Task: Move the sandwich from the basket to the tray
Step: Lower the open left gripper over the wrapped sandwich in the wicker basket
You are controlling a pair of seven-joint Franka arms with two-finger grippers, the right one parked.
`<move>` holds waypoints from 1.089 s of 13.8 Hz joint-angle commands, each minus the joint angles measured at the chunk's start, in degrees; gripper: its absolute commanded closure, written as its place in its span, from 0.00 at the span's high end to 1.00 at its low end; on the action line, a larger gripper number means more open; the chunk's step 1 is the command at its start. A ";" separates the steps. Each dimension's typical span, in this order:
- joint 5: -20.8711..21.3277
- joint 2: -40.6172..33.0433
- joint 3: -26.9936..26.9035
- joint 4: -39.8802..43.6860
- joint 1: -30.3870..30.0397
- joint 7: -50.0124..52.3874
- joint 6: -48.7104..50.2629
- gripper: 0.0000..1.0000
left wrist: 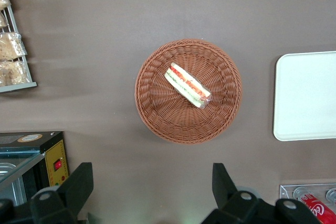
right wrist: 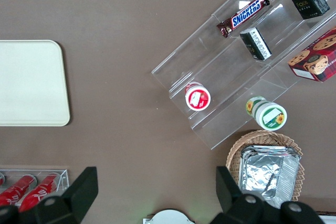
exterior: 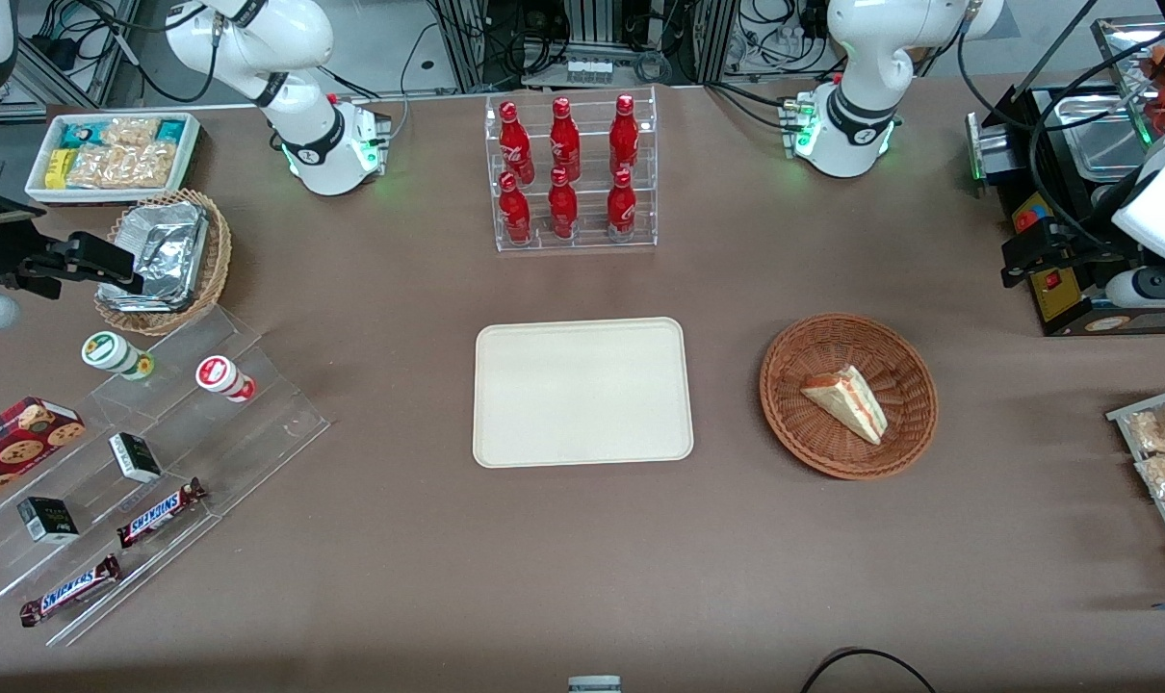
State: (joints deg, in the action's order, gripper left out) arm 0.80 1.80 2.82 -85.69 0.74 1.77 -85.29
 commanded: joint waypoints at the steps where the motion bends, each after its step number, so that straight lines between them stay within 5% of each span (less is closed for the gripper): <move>1: 0.08 0.22 -0.80 0.96 1.19 -0.19 1.45 1.00; 5: 0.43 1.36 -0.54 -0.96 1.19 -0.01 -0.83 1.00; 8: 0.43 -1.26 -0.36 -11.92 1.19 1.64 -10.64 1.00; 15: 0.52 -3.20 5.70 -35.66 1.28 40.11 -38.77 1.00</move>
State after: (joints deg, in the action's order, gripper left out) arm 0.87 1.54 7.50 -114.04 1.38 32.48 -117.68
